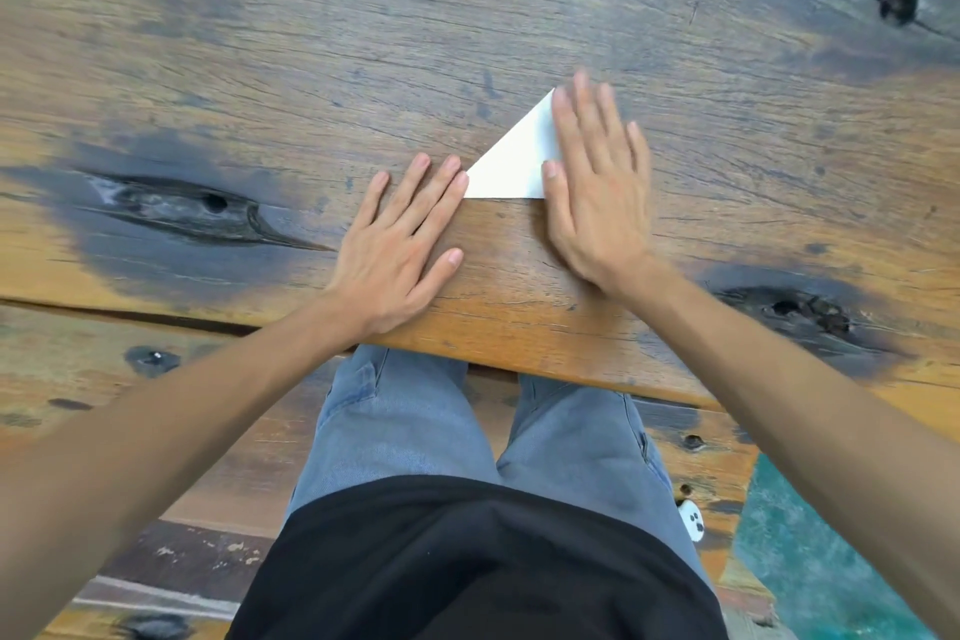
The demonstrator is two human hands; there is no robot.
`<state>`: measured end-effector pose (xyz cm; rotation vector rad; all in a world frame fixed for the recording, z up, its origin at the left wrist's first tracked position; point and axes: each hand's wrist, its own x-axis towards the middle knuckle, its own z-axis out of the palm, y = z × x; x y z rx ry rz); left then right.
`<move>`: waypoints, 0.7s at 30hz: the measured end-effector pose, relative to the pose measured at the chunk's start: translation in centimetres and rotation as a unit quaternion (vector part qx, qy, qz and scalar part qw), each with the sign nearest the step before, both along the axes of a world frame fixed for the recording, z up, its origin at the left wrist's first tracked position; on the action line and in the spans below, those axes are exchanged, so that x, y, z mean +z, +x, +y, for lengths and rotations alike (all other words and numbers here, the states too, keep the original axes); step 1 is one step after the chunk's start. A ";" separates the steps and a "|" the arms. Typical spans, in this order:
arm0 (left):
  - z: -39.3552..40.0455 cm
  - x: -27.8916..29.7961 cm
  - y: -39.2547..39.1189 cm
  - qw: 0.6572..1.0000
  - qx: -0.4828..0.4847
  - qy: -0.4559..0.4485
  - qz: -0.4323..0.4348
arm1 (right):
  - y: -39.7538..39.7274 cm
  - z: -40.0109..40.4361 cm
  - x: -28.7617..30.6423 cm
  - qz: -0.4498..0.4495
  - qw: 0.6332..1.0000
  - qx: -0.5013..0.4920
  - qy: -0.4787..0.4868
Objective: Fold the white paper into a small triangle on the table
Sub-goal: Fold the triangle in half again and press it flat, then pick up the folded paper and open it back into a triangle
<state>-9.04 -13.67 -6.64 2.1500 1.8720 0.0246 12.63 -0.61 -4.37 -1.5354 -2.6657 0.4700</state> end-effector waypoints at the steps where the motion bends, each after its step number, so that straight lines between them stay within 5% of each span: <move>1: 0.1 -0.2 0.1 1.000 -0.001 0.004 0.006 | -0.5 -1.4 0.1 0.000 1.000 0.018 0.001; 6: -0.3 -1.0 0.2 0.999 0.000 0.020 0.027 | -1.7 -7.0 -1.0 -0.012 0.998 0.065 -0.016; 21: 0.0 -0.3 0.4 1.000 -0.002 -0.017 0.019 | 6.9 -7.2 -0.7 -0.062 0.996 -0.052 -0.048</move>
